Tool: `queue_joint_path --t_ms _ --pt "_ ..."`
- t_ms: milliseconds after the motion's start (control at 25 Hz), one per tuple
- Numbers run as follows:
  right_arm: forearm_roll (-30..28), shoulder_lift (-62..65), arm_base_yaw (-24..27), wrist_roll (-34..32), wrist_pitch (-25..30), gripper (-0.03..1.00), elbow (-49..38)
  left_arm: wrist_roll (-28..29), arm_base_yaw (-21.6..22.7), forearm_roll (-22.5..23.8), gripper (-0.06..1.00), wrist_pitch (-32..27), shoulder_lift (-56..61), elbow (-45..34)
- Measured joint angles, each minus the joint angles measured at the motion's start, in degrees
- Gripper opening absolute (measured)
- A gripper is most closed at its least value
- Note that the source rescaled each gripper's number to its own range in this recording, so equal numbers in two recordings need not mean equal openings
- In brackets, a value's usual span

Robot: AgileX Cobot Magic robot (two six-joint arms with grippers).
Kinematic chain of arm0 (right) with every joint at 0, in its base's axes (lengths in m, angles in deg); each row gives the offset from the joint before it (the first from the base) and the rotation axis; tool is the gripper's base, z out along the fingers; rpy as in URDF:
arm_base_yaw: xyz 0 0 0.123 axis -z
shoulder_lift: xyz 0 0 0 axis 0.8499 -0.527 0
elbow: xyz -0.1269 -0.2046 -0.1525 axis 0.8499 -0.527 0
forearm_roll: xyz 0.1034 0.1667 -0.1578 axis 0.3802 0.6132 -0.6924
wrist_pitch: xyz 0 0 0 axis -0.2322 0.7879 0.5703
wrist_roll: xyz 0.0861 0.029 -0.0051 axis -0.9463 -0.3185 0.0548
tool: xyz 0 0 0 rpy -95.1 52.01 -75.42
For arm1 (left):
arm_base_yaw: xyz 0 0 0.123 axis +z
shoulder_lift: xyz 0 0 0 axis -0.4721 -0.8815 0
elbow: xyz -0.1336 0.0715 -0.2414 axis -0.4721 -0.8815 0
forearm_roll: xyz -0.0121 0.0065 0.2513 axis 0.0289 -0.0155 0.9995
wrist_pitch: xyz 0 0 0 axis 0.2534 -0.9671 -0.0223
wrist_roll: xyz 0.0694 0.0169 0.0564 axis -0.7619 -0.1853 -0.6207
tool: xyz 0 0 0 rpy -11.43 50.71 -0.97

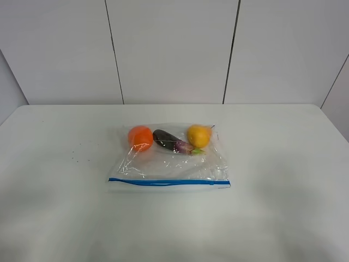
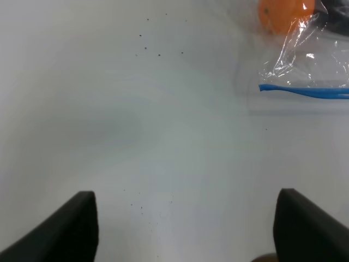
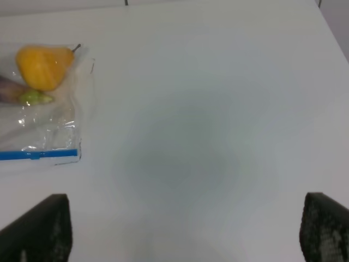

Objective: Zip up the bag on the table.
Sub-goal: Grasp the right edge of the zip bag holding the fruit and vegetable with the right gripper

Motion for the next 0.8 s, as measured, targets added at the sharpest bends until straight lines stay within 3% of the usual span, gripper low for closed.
queue_joint_path --t_ms 560,800 --pt "-0.1 -0.7 0.0 0.0 0.0 0.92 0.31 0.0 0.0 0.0 0.97 0.0 0.0 0.0" --pt "-0.27 -16.6 0.0 0.0 -1.4 0.92 6.71 0.0 0.0 0.0 0.97 0.0 0.0 0.0"
